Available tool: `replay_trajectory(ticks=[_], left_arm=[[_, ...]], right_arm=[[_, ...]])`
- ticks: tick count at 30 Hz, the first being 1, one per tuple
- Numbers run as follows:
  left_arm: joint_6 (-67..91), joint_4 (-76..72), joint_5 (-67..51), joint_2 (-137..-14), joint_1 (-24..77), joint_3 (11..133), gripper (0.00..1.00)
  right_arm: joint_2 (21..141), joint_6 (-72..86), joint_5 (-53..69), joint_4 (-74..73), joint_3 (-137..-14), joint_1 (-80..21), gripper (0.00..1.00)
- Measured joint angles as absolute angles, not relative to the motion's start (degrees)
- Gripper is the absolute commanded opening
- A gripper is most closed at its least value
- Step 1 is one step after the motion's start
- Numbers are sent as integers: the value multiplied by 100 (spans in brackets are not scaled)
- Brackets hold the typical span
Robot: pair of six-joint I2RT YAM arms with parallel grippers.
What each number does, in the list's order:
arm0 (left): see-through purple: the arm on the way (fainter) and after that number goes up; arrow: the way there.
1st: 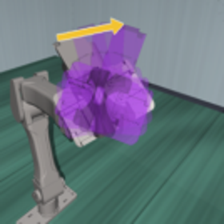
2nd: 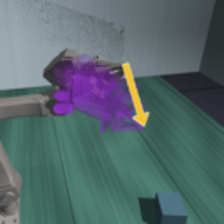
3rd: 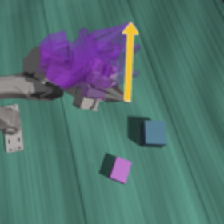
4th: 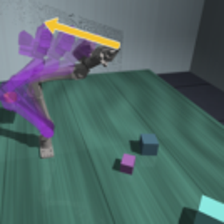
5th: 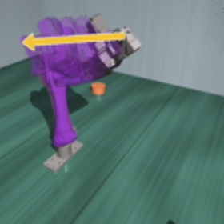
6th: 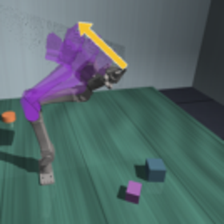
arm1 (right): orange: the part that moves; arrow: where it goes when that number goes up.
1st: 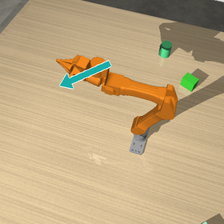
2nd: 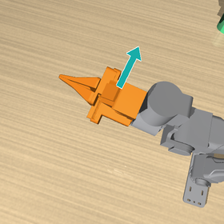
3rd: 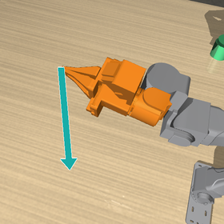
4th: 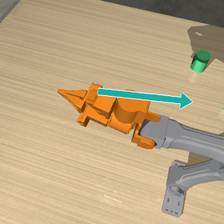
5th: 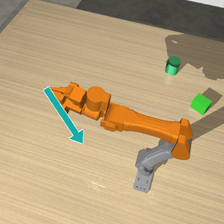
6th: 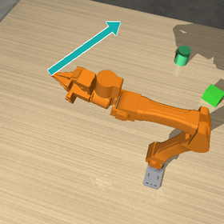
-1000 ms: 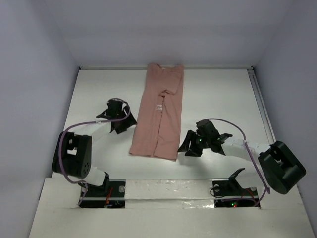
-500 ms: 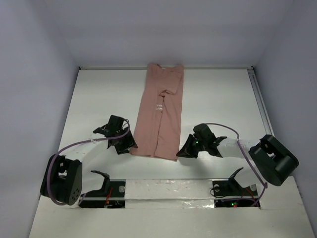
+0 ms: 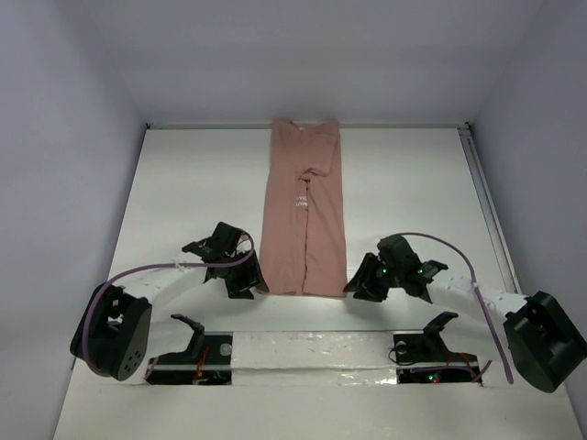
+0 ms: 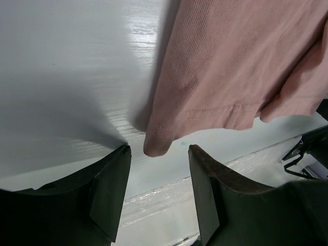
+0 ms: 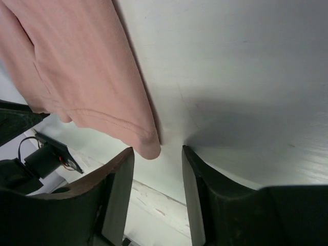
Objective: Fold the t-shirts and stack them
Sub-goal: Fold the tshirt
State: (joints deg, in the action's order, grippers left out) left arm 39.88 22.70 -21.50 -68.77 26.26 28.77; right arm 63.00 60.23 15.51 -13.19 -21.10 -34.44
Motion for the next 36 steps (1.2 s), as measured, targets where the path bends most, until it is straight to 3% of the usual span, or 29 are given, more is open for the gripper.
replay_trajectory(ticks=[9,13,17,22,24,27,31,36], left_arm=[[4040,2255,-2082,-6910,2633,2886,45],[4086,2259,-1802,-6860,2641,2928,45],[4077,2224,-1577,-6901,2641,2971,37],[4025,2093,-1581,-7205,2641,3105,19],[3997,1981,-1653,-7341,2641,3129,1],[3935,1848,-1782,-7454,2644,3151,0],[3903,1885,-1879,-7338,2727,3105,0],[3916,2700,-1953,-6794,2886,3168,0]], right_arm=[[6643,6163,1894,-873,-2040,-3441,42],[6987,6348,2064,-338,-1997,-3441,35],[6978,6420,2021,-255,-1940,-3441,28],[7022,6429,1977,-239,-1922,-3441,16],[7022,6436,1955,-220,-1900,-3441,7],[7019,6434,1949,-215,-1892,-3441,0],[6834,6431,1953,-449,-1894,-3507,0],[5745,6294,1695,-1957,-2182,-3607,0]])
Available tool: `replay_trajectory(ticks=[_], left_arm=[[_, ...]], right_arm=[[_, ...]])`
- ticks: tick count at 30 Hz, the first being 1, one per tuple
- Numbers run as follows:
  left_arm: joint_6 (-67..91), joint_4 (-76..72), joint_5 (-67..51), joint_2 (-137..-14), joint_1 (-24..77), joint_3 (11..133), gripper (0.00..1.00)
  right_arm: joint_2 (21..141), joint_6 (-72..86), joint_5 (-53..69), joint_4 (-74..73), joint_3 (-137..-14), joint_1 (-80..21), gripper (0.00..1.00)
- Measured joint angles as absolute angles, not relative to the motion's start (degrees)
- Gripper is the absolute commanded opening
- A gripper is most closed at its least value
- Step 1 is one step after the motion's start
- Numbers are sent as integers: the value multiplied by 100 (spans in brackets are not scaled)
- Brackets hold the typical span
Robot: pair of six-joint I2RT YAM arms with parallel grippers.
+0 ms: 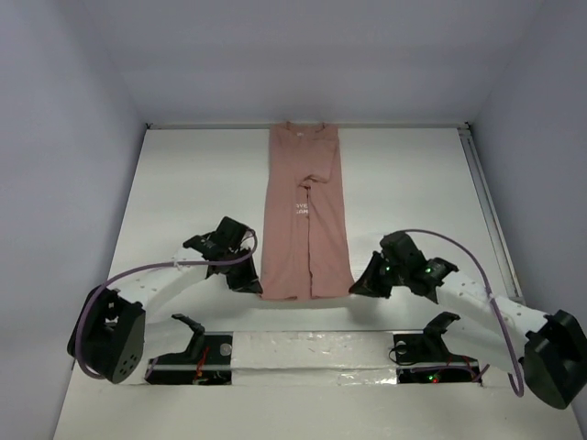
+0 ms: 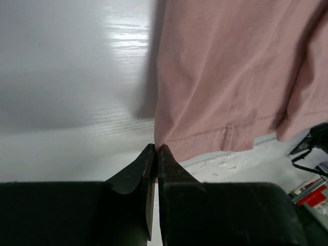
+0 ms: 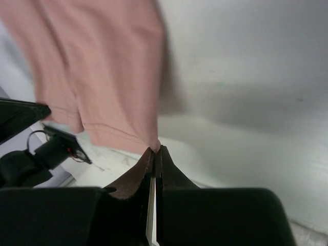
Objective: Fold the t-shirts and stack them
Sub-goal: Fold the tshirt
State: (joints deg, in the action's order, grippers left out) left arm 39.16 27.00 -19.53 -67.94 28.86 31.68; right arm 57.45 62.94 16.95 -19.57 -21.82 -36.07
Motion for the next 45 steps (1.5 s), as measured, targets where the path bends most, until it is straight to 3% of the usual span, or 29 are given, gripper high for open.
replay_trajectory(ticks=[5,9,16,21,34,36,37,39,41,42,44,45], left_arm=[[3997,3052,-1844,-6947,2786,4309,0],[3964,2668,-1688,-7467,2410,5323,0],[3677,2174,-1297,-9430,1927,6783,0],[3476,2097,-1070,-10569,1813,7804,0],[3343,1953,-836,-12003,1616,9526,0],[3328,1944,-801,-12123,1603,9557,19],[3326,1942,-770,-12173,1599,9559,29],[3317,1911,-720,-12202,1570,9555,54],[3315,1848,-679,-12149,1549,9531,56],[3304,1804,-644,-12075,1531,9487,58],[3277,1601,-567,-11708,1529,9148,51],[3280,1527,-541,-11389,1535,8847,38]], right_arm=[[5913,5758,1221,-2845,-3579,-3312,0],[6947,5054,972,-2818,-4663,-2753,0],[8969,4018,856,-2589,-6228,-1905,0],[9985,3642,882,-2438,-7210,-1693,0],[11802,3382,1035,-2241,-8919,-1369,0],[11996,3382,1055,-2222,-9059,-1356,13],[12062,3385,1055,-2204,-9083,-1354,35],[12119,3389,1052,-2200,-9087,-1352,51],[12103,3334,1096,-2200,-9091,-1343,58],[12057,3301,1111,-2198,-9078,-1343,57],[11834,3216,1160,-2165,-8941,-1358,18],[11640,3177,1168,-2167,-8814,-1378,7]])
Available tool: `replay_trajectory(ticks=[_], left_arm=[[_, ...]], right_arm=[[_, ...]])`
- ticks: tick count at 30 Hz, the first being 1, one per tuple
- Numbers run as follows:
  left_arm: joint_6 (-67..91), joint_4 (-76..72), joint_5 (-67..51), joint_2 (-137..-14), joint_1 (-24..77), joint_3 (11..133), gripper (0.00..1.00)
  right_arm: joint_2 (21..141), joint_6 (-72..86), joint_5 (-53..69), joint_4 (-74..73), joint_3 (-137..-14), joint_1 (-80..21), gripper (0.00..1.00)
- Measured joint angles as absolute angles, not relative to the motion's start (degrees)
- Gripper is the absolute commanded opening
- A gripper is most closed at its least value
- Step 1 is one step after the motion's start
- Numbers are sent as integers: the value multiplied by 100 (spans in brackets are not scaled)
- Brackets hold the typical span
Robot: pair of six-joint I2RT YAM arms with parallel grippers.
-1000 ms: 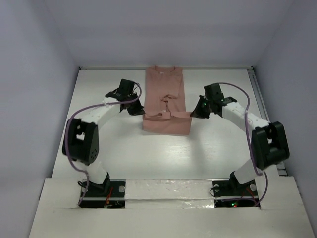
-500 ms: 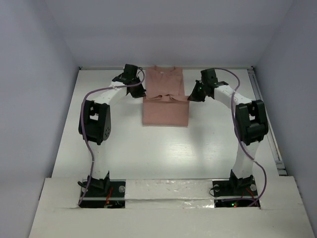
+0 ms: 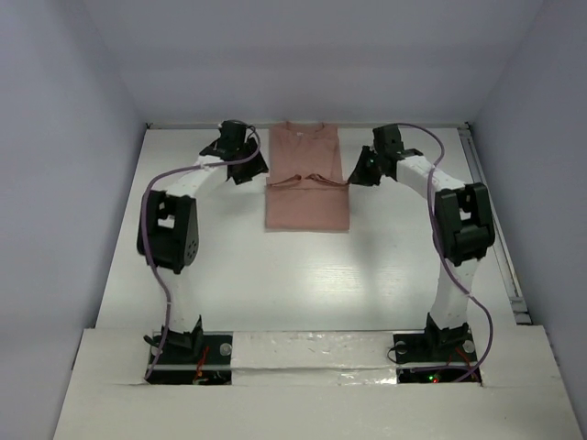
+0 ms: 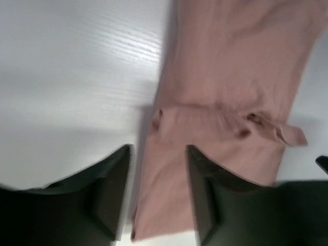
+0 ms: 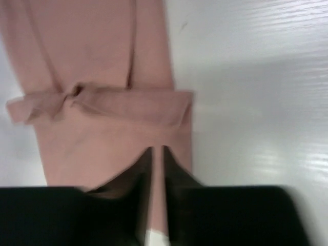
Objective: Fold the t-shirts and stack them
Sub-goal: Fold the tshirt
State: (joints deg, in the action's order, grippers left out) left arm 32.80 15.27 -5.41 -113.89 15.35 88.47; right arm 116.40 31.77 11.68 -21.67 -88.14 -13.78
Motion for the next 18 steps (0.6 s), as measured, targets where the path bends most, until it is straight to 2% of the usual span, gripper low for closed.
replay_trajectory(ticks=[1,2,3,5,10,14,18], left_arm=[[3310,1459,-528,-11045,1549,8538,34],[3301,1361,-534,-10641,1584,8176,28],[3328,1262,-569,-10291,1647,7867,16],[3404,972,-720,-9706,1865,7290,10],[3548,355,-1085,-9839,2429,6514,9],[3562,346,-1098,-10418,2464,6034,8],[3579,139,-1085,-10366,2427,5876,6]], right_arm=[[11448,3166,1186,-2178,-8713,-1413,0],[11281,3142,1210,-2189,-8654,-1481,0],[11183,3127,1238,-2185,-8650,-1562,0],[11148,3068,1284,-2178,-8807,-1809,0],[11996,2932,1404,-2211,-9583,-2403,0],[12626,2832,1431,-2318,-9782,-2633,0],[12923,2842,1450,-2443,-9937,-2622,0]])
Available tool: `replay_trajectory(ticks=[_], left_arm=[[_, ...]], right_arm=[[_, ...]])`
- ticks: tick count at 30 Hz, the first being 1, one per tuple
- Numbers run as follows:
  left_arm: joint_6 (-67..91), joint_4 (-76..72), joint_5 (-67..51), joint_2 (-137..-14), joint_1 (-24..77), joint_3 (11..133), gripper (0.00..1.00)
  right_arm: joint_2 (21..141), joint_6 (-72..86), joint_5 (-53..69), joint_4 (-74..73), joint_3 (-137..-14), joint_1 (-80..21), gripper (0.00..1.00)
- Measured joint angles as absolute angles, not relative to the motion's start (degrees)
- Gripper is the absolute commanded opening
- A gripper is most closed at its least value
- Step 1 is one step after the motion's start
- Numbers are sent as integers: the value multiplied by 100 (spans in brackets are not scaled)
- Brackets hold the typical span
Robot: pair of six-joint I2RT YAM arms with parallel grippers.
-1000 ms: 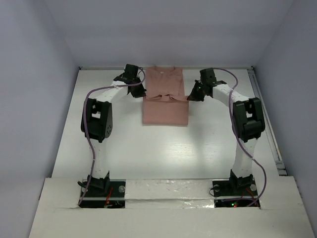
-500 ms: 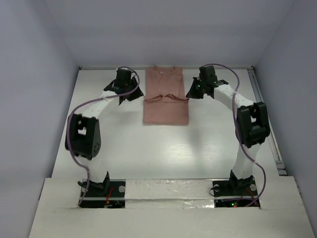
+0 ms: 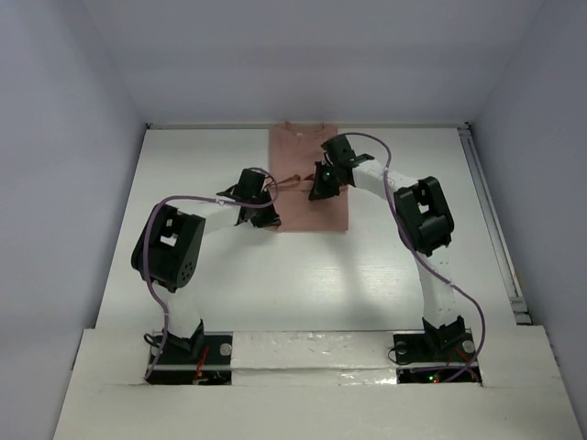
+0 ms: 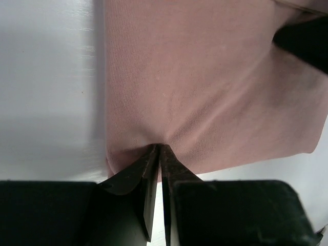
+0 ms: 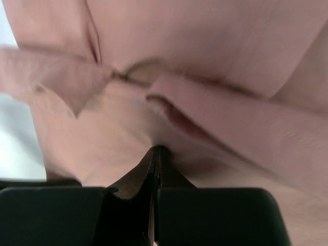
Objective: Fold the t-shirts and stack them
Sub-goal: Fold the tshirt
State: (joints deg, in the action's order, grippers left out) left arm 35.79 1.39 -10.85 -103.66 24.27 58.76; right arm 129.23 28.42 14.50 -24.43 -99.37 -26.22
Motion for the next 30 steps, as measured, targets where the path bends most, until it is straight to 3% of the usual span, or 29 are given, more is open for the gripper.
replay_trajectory(ticks=[6,11,14,15,17,19,23,24,25,28,29,30], left_arm=[[3483,-73,-941,-10263,2445,5671,3],[3343,-16,-749,-10095,2477,5537,4],[3271,244,-642,-9972,2477,5535,11],[3247,351,-609,-9924,2477,5542,17],[3214,659,-550,-9780,2477,5616,24],[3203,895,-517,-9612,2464,5745,30],[3223,978,-548,-9185,2307,5885,31],[3236,956,-580,-9083,2215,5854,33],[3238,913,-617,-9008,2112,5791,35],[3253,775,-832,-8897,1699,5371,42],[3258,727,-921,-8912,1581,5203,44],[3269,716,-1002,-8949,1444,5019,46]], right_arm=[[13319,2869,1070,-2543,-10827,-2589,0],[14435,3079,683,-2714,-12901,-2429,0],[14824,3197,615,-2707,-13703,-2202,0],[14774,3205,626,-2716,-13677,-2123,0],[14383,3183,663,-2624,-13161,-1986,0],[13340,3144,729,-2235,-11559,-1870,0],[10827,3208,1131,-1839,-8355,-1940,0],[10337,3262,1337,-1699,-7793,-1999,3],[9968,3304,1538,-1564,-7347,-2040,24],[9216,3514,2073,-1079,-6110,-2154,62],[9085,3618,2231,-886,-5688,-2154,69],[9015,3728,2307,-797,-5299,-2143,70]])
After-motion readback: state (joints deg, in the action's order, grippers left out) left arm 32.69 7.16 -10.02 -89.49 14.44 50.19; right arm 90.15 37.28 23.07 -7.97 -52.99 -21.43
